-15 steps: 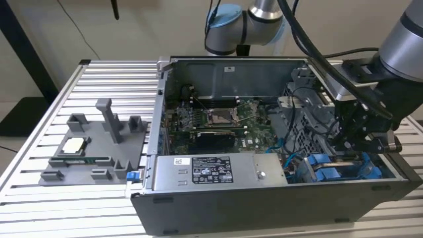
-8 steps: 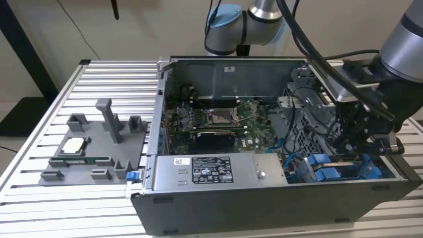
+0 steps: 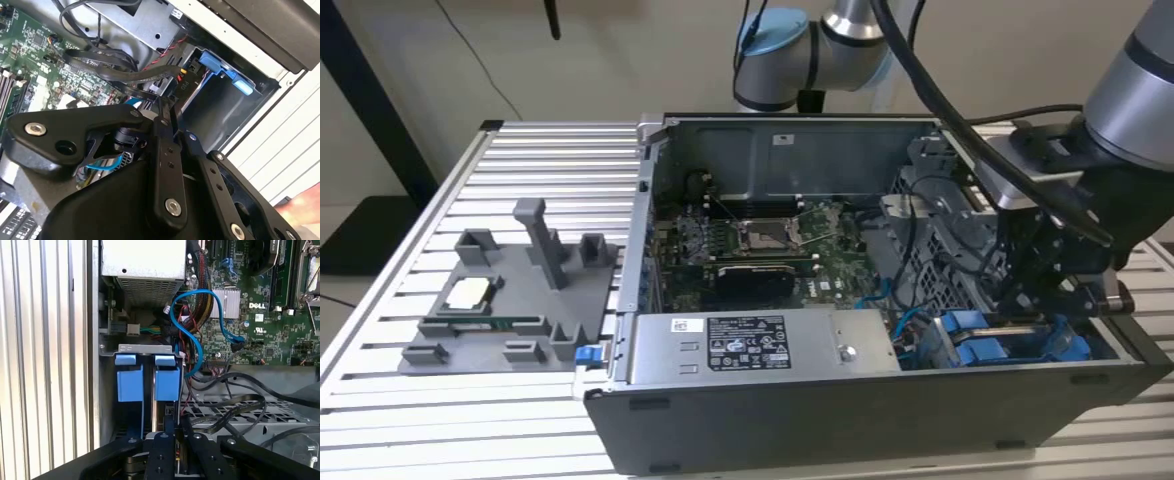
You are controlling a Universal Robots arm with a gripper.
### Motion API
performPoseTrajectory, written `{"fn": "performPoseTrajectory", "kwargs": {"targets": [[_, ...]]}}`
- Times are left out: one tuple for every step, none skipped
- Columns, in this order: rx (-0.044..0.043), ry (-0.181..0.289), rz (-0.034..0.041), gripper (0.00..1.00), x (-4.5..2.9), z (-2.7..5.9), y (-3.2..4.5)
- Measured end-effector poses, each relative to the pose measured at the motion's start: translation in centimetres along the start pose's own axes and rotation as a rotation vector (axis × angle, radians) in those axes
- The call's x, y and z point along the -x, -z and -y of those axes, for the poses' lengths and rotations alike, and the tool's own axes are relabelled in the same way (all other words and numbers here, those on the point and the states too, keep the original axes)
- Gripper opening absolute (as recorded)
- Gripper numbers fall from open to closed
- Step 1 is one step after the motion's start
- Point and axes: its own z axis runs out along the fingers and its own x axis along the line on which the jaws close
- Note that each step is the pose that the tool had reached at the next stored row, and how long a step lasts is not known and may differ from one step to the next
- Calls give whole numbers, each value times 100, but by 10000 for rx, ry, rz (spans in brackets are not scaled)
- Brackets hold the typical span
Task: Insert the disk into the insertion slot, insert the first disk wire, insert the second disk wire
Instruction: 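Insert the second disk wire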
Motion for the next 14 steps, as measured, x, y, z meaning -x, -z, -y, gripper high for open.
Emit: {"fn": "performPoseTrajectory", "kwargs": {"targets": [[0, -2, 1, 16, 0, 0, -3], [0, -4, 2, 16, -1, 0, -7], [-1, -5, 2, 16, -1, 0, -10], [-1, -6, 1, 16, -1, 0, -13], [-1, -6, 1, 16, -1, 1, -16], [-1, -6, 1, 16, -2, 4, -19], [0, -4, 1, 16, -2, 9, -22], [-1, -5, 1, 16, -2, 12, -25], [-1, -6, 3, 16, -2, 15, -29], [0, -6, 2, 16, -3, 18, -32], [0, -8, 3, 16, -3, 18, -36], [-1, -8, 3, 16, -4, 18, -41], [0, -7, 2, 16, -4, 19, -48], [-1, -6, -3, 16, -5, 20, -57]]}}
